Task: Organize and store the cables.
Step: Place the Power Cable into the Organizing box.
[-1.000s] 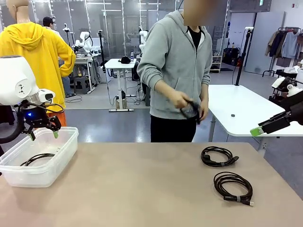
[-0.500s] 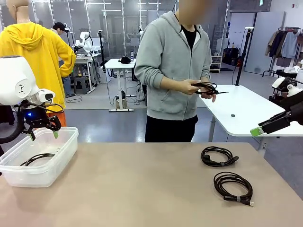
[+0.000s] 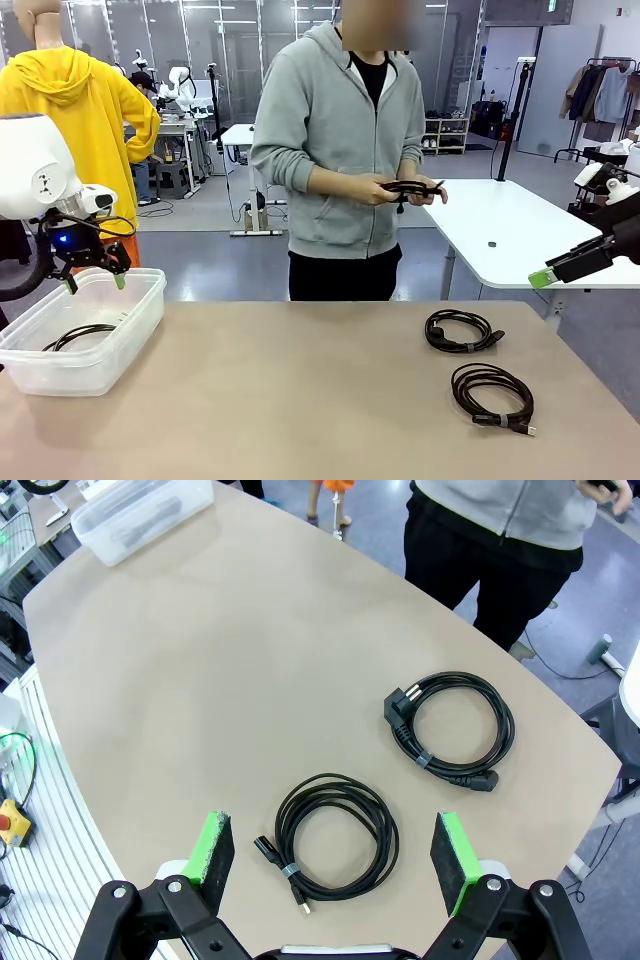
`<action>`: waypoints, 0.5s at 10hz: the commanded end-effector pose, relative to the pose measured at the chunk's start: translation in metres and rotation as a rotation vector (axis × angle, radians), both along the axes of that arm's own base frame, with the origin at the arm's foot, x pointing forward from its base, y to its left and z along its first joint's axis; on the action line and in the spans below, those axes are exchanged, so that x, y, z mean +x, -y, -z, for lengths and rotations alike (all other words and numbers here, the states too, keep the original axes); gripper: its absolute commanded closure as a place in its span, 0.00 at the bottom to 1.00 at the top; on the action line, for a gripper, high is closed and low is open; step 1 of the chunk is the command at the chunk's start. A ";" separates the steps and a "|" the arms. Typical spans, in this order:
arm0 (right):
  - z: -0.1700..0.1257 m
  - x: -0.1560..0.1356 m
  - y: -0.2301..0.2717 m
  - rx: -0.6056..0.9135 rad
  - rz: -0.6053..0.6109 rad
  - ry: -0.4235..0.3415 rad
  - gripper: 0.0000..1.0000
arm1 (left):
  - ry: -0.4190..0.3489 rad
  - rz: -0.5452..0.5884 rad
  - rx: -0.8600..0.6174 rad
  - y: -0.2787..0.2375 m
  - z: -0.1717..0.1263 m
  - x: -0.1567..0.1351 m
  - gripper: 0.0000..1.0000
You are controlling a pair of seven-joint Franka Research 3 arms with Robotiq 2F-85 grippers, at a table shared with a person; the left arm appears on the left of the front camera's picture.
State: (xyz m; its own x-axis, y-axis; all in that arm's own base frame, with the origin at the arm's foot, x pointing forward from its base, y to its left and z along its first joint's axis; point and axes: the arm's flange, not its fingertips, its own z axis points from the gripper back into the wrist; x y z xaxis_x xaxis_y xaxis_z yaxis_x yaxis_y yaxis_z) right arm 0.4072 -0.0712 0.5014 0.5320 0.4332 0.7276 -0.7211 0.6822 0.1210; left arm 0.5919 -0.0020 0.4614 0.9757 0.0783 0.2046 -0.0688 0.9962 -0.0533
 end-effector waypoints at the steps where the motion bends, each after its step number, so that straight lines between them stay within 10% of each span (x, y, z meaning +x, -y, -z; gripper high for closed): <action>1: -0.002 0.000 0.000 -0.012 -0.008 -0.007 0.00 | 0.022 0.177 -0.109 -0.001 -0.028 -0.042 0.02; 5: -0.002 0.000 0.000 -0.012 -0.008 -0.007 0.00 | 0.331 0.565 -0.228 0.002 -0.073 -0.164 0.02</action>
